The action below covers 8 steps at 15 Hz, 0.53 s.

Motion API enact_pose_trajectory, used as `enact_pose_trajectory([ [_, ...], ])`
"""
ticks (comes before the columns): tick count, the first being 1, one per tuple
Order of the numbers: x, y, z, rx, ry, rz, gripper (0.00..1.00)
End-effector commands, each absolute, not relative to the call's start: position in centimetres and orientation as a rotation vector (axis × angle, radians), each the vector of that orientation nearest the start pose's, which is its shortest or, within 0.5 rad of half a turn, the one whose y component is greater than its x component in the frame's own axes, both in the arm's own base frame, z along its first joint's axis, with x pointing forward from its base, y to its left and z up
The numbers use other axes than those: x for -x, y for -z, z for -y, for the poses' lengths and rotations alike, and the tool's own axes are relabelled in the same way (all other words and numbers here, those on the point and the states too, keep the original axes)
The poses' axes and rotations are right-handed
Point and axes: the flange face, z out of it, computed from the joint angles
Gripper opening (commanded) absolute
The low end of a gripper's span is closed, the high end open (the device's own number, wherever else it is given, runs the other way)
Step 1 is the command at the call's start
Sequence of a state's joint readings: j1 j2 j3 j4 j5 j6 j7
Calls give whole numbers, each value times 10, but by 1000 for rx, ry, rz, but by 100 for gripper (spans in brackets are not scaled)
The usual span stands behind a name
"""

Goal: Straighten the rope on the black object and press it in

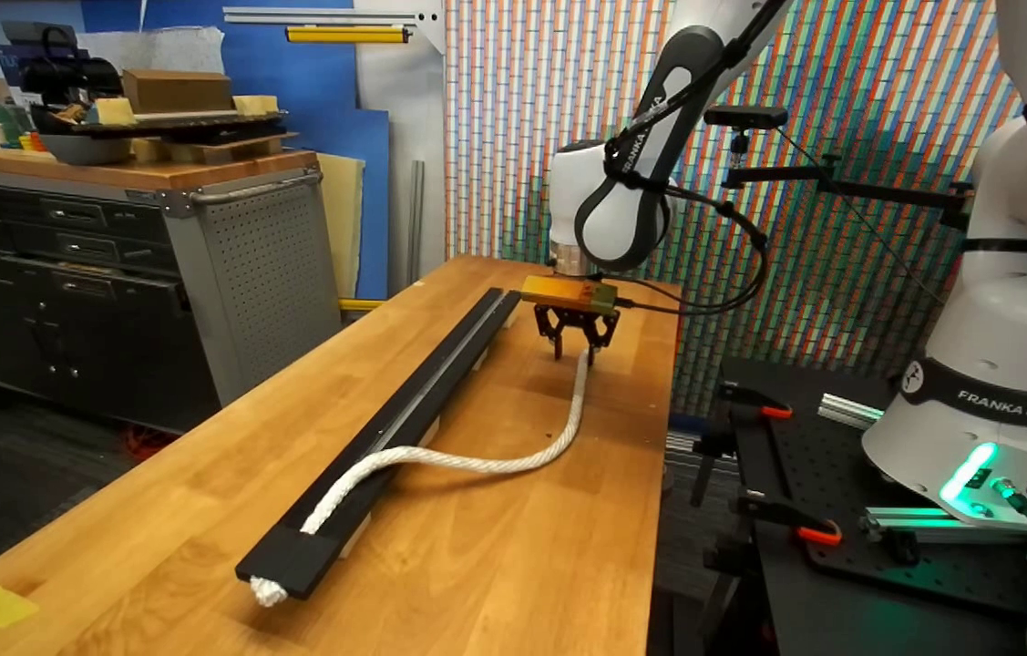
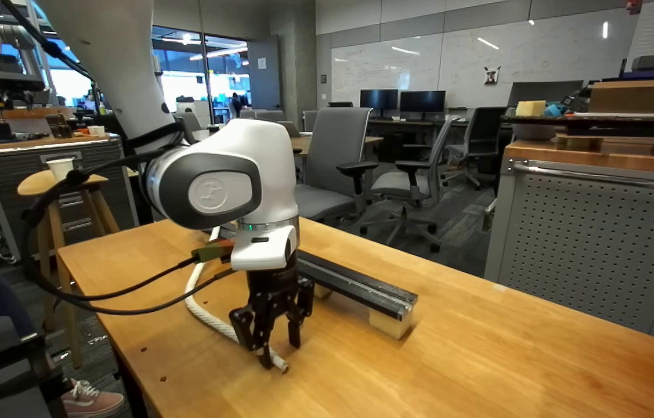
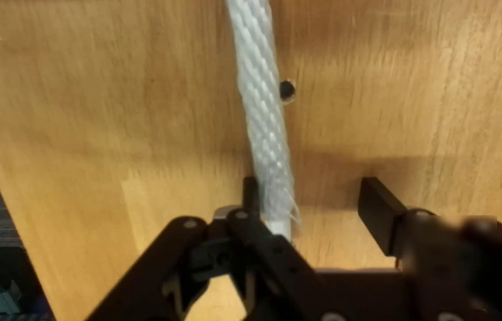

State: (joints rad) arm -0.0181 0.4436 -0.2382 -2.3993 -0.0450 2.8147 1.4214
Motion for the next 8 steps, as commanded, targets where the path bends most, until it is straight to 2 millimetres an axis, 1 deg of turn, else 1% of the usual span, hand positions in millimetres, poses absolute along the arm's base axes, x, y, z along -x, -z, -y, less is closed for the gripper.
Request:
enact_pose_trajectory([
  [1,-478,-137,142,2231,86,-2364,27],
  [3,-477,-139,143,2228,91,-2364,14],
  [4,-476,-141,144,2229,96,-2366,5],
  [5,-476,-141,144,2232,96,-2364,2],
  [6,-475,-142,144,2237,94,-2367,0],
  [8,-473,-143,145,2247,90,-2367,4],
])
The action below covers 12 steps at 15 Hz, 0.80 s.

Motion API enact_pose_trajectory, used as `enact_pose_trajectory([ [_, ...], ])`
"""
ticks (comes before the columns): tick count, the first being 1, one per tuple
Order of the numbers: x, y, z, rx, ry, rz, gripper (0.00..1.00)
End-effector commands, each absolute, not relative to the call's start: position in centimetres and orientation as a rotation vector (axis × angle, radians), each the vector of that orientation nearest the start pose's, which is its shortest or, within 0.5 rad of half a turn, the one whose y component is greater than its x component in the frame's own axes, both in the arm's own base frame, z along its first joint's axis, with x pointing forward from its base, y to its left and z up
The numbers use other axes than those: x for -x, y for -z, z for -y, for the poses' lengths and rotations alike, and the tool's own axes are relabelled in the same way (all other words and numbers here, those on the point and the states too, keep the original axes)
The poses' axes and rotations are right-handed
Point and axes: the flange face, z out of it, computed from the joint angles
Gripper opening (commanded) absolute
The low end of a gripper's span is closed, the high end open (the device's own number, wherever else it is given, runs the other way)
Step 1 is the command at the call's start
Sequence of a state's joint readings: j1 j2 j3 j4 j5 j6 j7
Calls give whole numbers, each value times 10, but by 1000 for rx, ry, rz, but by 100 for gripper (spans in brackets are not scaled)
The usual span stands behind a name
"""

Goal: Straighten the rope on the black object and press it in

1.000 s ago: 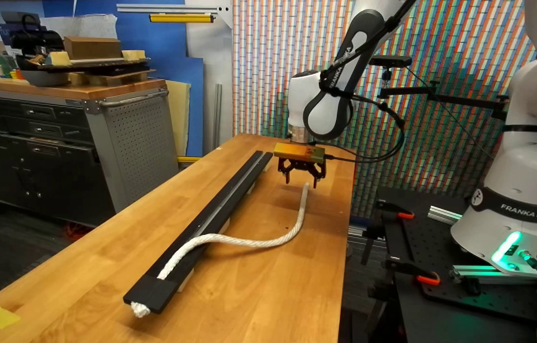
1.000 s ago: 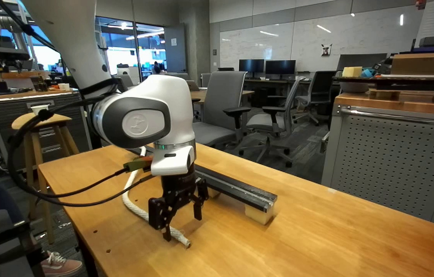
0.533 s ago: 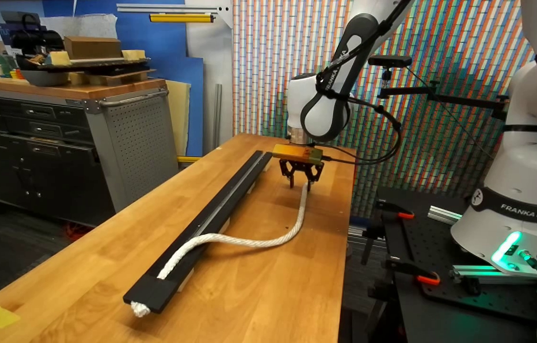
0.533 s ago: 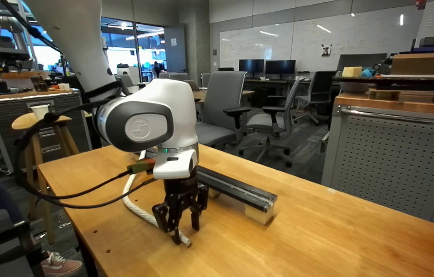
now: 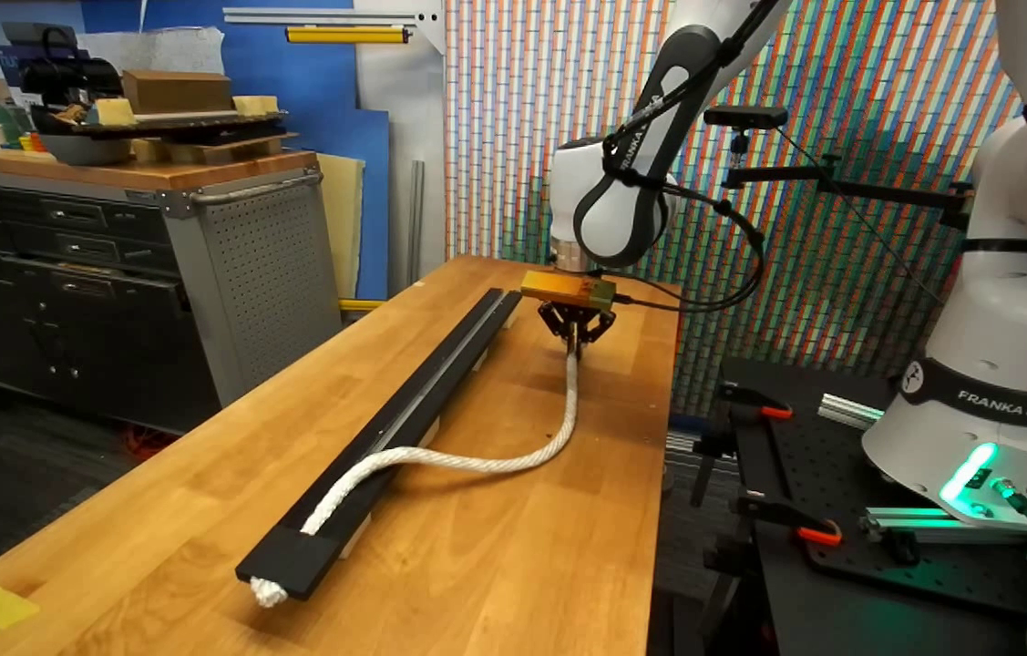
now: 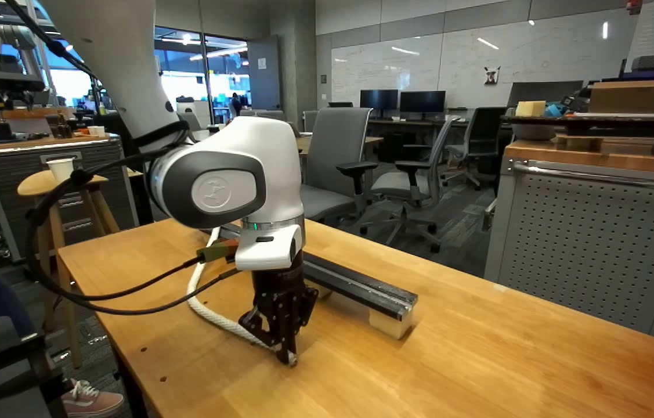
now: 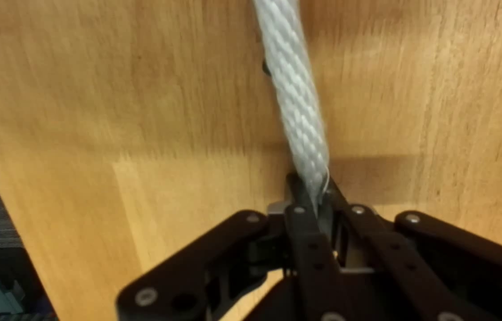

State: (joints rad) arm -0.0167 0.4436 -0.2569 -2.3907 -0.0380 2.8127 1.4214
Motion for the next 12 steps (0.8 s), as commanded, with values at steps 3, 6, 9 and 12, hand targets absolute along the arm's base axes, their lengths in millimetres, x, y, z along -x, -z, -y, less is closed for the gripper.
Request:
enact_pose_trajectory([
  [3,-470,-151,144,2269,114,-2346,3],
  [6,-469,-166,142,2301,156,-2314,3],
  [9,-469,-187,136,2365,213,-2256,3],
  [12,-471,-208,126,2426,290,-2200,3],
])
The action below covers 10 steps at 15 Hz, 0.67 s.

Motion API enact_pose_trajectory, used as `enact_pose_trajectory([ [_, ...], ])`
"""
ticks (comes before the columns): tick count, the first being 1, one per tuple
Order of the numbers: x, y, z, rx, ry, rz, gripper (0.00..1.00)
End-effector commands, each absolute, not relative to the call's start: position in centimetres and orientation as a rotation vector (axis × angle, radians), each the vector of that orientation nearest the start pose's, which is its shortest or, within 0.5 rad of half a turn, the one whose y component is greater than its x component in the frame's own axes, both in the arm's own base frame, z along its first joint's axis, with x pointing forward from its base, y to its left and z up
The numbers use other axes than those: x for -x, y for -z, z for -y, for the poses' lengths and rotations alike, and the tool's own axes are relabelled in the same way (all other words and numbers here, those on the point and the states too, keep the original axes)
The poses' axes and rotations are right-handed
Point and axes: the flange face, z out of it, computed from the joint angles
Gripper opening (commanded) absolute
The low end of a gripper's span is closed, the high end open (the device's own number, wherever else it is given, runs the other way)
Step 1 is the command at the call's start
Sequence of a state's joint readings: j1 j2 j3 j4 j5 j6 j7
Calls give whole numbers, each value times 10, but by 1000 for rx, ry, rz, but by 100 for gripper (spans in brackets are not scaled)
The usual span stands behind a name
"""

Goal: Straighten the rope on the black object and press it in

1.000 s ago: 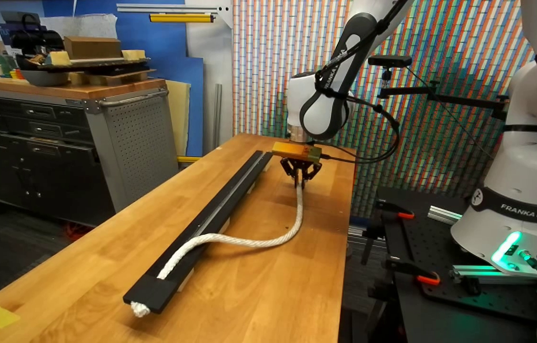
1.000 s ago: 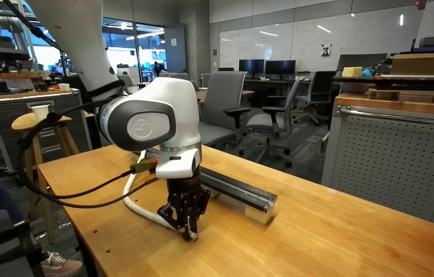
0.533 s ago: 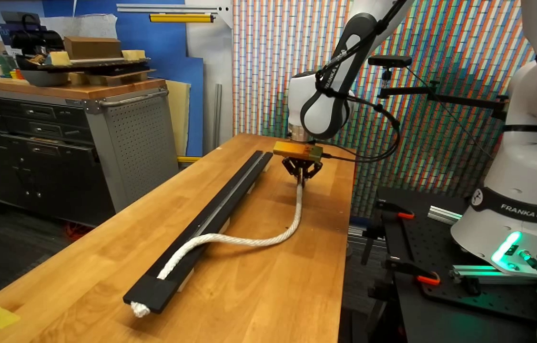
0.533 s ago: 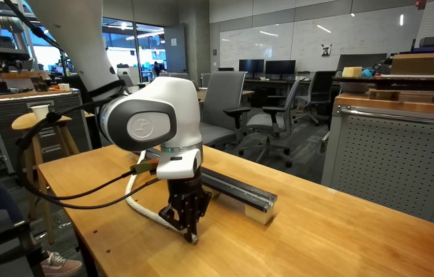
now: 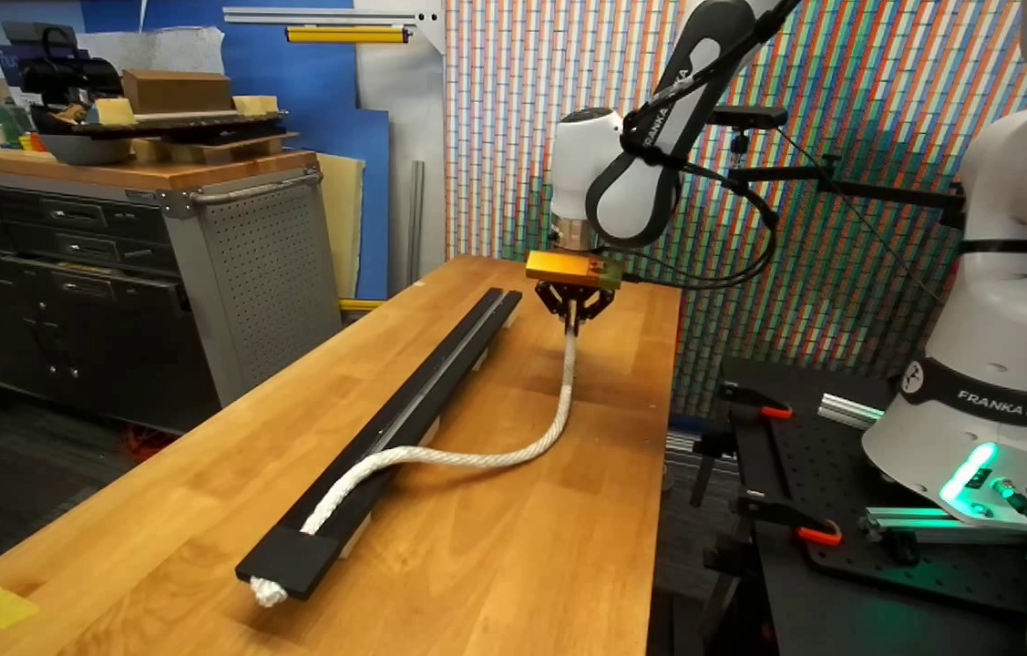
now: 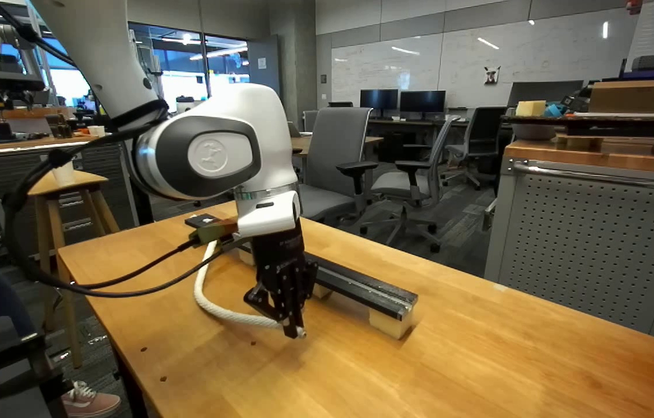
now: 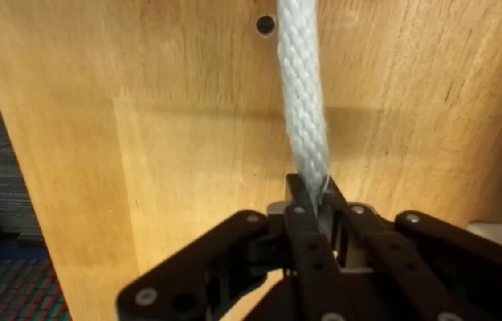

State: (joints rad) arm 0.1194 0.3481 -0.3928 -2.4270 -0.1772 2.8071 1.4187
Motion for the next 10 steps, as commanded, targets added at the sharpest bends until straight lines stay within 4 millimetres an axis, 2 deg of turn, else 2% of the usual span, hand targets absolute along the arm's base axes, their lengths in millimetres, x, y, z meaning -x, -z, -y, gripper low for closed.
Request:
enact_pose_trajectory([
  [1,-474,-216,124,2438,313,-2185,3],
  [6,-488,-256,119,2395,454,-2165,3],
  [10,-497,-282,120,2339,555,-2186,3],
])
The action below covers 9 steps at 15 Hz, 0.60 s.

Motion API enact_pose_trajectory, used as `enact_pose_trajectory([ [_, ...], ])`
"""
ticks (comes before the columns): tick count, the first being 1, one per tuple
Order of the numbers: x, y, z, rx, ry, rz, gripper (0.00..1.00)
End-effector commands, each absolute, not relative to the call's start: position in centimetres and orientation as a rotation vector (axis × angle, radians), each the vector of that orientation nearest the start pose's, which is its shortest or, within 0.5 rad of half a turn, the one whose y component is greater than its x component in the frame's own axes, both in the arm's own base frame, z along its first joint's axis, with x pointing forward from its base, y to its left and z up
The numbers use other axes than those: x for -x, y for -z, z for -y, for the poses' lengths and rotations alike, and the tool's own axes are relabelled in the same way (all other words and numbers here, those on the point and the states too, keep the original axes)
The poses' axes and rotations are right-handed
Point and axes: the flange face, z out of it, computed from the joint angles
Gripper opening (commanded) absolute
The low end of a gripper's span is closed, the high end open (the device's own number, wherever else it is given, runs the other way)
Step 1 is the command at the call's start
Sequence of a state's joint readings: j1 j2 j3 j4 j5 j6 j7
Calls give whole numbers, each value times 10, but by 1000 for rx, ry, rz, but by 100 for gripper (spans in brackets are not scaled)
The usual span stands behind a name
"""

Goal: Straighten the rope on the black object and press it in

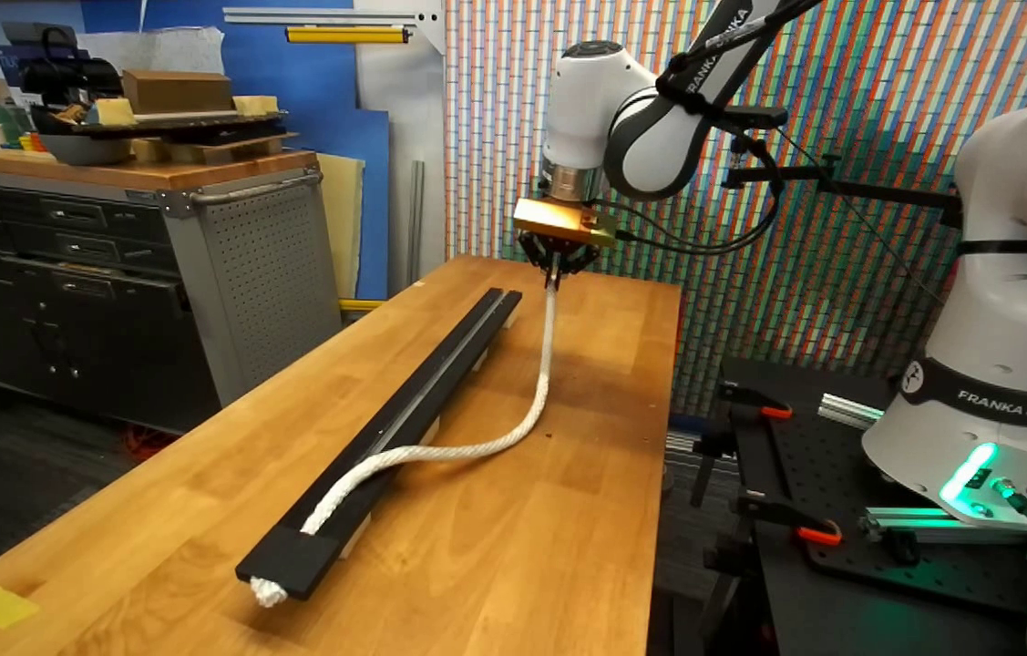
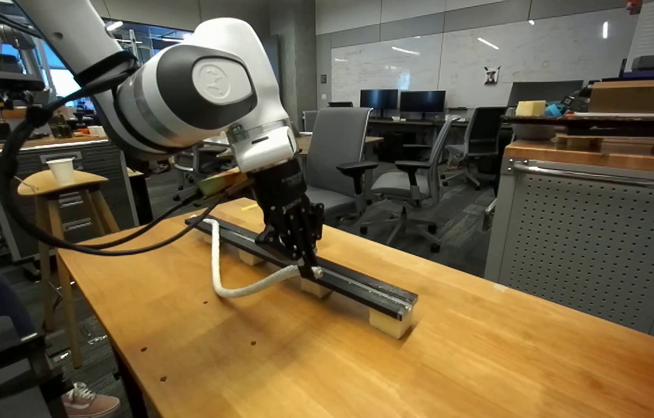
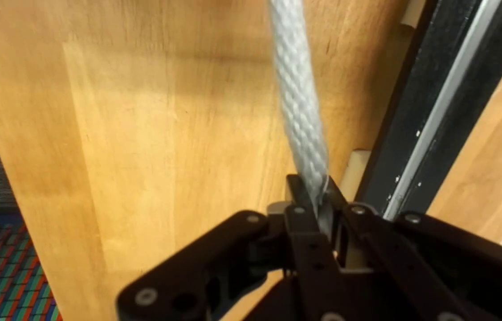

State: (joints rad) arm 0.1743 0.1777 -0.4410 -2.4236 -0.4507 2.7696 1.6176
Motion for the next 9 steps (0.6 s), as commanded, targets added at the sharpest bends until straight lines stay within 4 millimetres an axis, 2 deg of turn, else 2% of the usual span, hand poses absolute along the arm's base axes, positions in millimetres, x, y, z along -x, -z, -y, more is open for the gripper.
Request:
enact_pose_trajectory([
  [1,-500,-287,122,2311,588,-2206,3],
  [4,-503,-301,124,2258,663,-2257,3],
  [9,-500,-323,124,2201,682,-2275,3],
])
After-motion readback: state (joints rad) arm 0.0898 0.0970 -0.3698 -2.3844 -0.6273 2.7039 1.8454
